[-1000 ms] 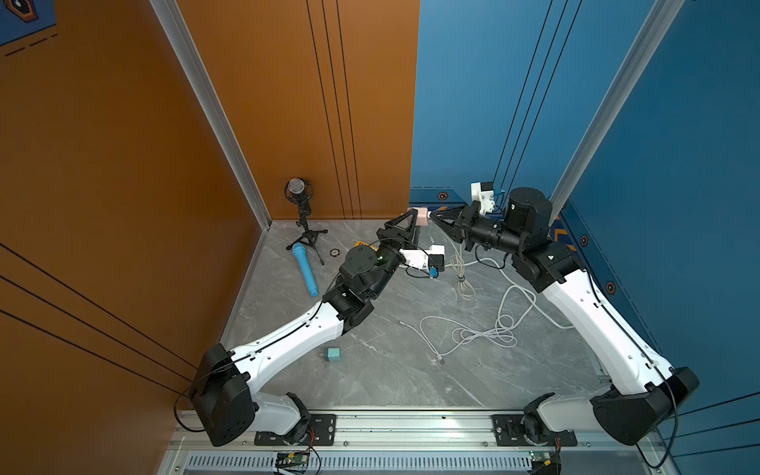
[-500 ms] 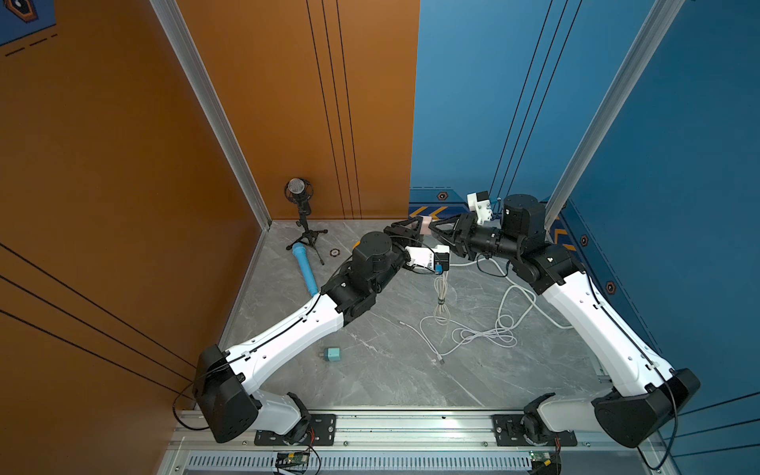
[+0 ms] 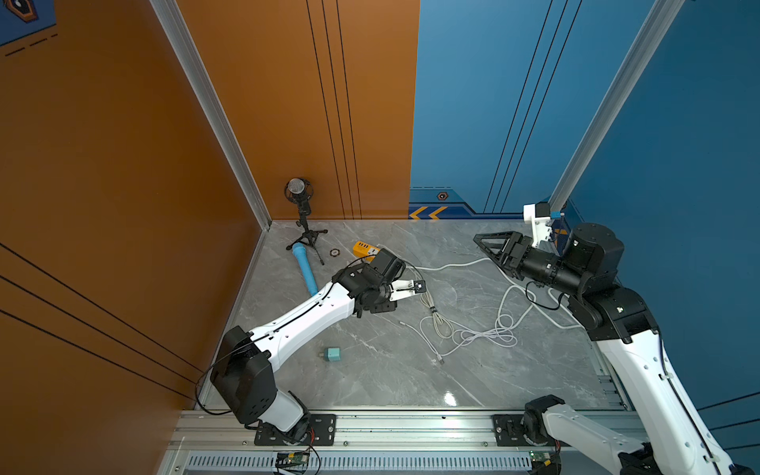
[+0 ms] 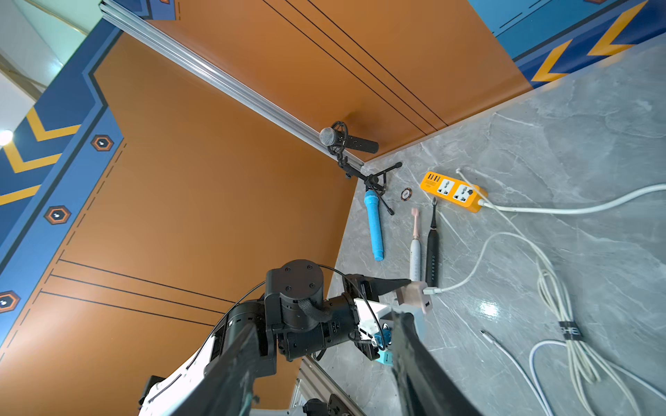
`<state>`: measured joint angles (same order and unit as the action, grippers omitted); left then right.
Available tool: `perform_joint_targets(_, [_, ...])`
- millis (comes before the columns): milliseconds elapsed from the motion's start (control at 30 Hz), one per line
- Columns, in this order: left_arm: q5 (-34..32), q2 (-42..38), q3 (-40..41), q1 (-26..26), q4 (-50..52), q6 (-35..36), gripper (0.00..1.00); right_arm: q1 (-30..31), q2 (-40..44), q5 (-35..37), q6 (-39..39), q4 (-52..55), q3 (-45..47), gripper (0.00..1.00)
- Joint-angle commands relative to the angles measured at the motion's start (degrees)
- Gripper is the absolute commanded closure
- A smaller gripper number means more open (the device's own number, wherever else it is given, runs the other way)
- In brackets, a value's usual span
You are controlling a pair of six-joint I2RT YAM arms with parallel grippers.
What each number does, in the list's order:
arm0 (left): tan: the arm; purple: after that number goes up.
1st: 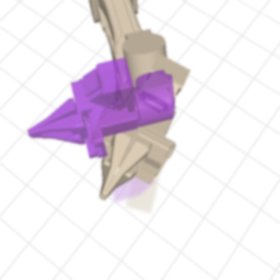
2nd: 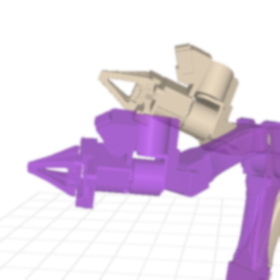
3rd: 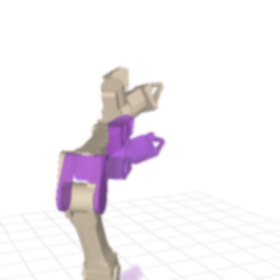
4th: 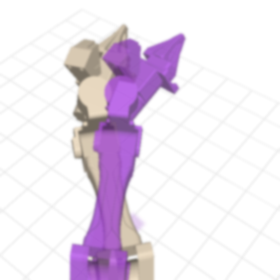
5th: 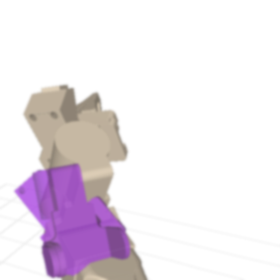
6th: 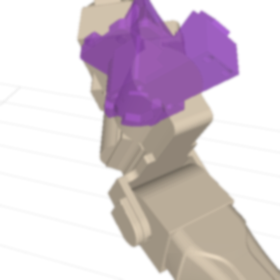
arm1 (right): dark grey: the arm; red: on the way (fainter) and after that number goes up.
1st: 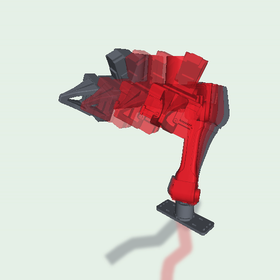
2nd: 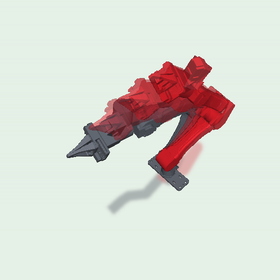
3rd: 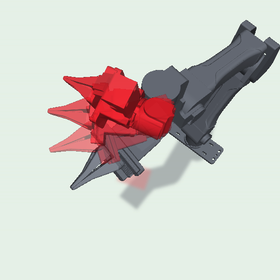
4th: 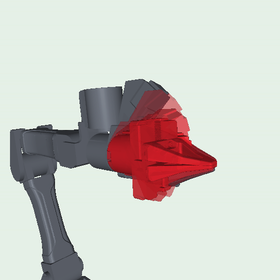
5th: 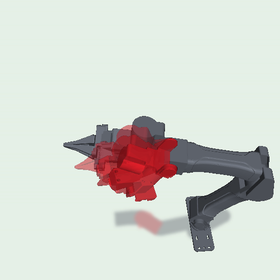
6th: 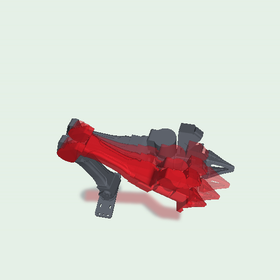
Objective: Charge the electric toothbrush
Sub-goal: Place the plug at the center of the board.
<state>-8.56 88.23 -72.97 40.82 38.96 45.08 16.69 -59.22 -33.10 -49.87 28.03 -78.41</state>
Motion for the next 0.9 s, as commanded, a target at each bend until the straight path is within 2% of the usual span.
perform_joint_targets(0, [2.83,3.57,2.44,-0.84,4.68,-6.37,1.0,-0.25,-0.65,1.7,2.02,2.54,1.47,0.39])
perform_joint_targets(133, [5.9,8.89,1.45,-1.71,5.2,-11.12,1.0,-0.21,-0.1,2.76,2.21,2.55,2.79,0.38])
perform_joint_targets(300, [8.8,13.65,0.4,-2.17,5.45,-12.55,0.98,-0.23,-1.0,4.2,4.23,3.19,3.96,0.39])
perform_joint_targets(400, [9.24,16.53,-0.01,-2.8,5.43,-13.2,0.76,-0.12,-2.25,6.56,8.09,4.28,4.37,0.39])
perform_joint_targets(467, [9.34,17.86,-0.22,-3.39,5.34,-13.76,0.56,0.03,-3.39,8.87,11.7,4.75,4.42,0.39])
perform_joint_targets(533, [9.44,18.14,-0.24,-4.01,5.34,-13.78,0.46,0.2,-5.13,10.69,15.04,4.9,4.43,0.39])
perform_joint_targets(600, [9.65,17.26,-0.18,-4.63,5.16,-13.63,0.34,0.4,-7.48,11.89,18.09,5.02,3.95,0.4])
perform_joint_targets(700, [10.56,13.54,-0.44,-5.33,4.99,-13.93,0.08,1.66,-12.28,13.95,22.83,4.74,2.39,0.4])
perform_joint_targets(733, [11.27,11.27,-0.43,-5.56,5.05,-14.18,0.04,2.49,-14.57,14.29,25.54,4.02,1.61,0.4])
perform_joint_targets(867, [16.72,-1.19,0.36,-8.86,4.46,-17.44,0.02,6.97,-26.28,18.81,35.65,2.06,-3.62,0.46])
